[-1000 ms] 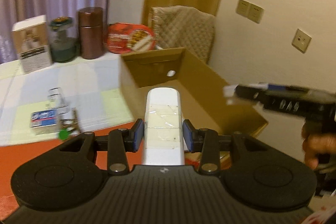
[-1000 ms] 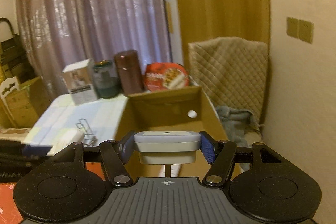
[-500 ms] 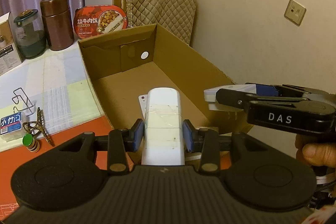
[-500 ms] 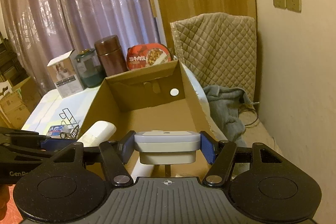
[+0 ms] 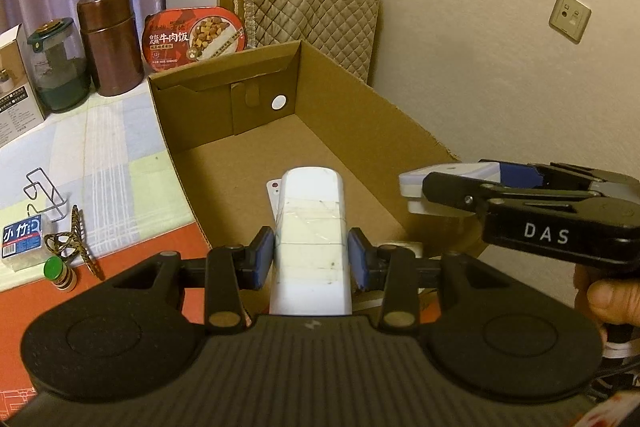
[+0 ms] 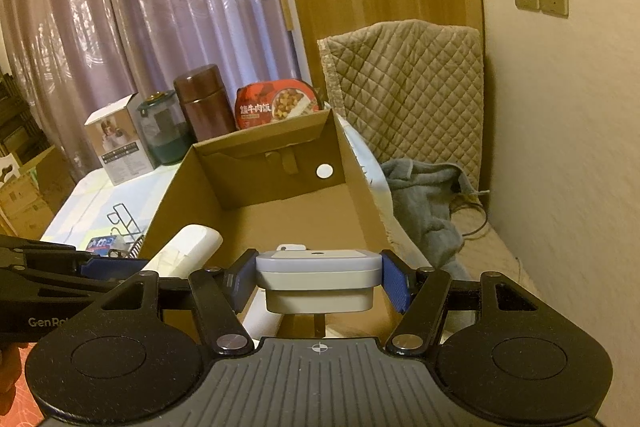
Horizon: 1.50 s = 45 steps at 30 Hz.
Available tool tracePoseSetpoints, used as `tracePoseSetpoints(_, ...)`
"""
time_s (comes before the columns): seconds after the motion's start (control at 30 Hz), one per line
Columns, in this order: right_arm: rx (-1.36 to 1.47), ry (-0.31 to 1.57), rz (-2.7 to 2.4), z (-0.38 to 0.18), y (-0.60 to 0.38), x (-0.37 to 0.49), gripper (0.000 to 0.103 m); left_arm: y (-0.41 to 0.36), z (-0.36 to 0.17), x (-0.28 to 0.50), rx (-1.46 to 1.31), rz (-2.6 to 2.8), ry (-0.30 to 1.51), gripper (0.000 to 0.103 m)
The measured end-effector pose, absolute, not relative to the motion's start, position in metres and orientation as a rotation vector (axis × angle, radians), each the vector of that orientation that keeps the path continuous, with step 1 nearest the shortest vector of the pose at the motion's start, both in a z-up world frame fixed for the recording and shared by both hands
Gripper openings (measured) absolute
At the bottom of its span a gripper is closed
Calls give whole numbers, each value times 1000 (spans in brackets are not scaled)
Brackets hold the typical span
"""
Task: Organize rigid objects
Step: 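Carry the power bank and white charger over the cardboard box with both tools, then lower both tools into the box and open them to release the items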
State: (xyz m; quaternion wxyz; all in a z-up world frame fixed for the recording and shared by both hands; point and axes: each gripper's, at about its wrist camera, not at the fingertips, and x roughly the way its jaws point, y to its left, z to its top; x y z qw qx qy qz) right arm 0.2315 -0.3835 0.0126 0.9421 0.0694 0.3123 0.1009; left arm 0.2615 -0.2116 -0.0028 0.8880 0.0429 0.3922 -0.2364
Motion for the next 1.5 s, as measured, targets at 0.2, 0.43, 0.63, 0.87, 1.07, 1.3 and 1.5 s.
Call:
tracePoseSetpoints(0.2, 140, 637, 204, 12, -384, 233, 61, -212, -3, 263, 95, -488, 814, 34)
tracePoseSetpoints(0.43, 140, 642, 205, 11, -384, 234, 61, -209, -6, 267, 101, -476, 820, 35)
tracePoseSetpoints(0.63, 141, 643, 202, 9, -384, 236, 61, -212, -10, 269, 114, -470, 828, 35)
tracePoseSetpoints(0.87, 142, 647, 201, 5, -386, 235, 61, -207, -10, 269, 90, -460, 822, 34)
tracePoseSetpoints(1.07, 145, 655, 197, 3, -387, 235, 61, -198, -3, 267, 75, -442, 800, 34)
tracePoseSetpoints(1.3, 148, 662, 195, 3, -385, 236, 61, -195, 1, 265, 70, -445, 788, 34)
tracePoseSetpoints(1.5, 149, 669, 192, 3, -384, 237, 61, -196, 1, 264, 68, -445, 786, 34)
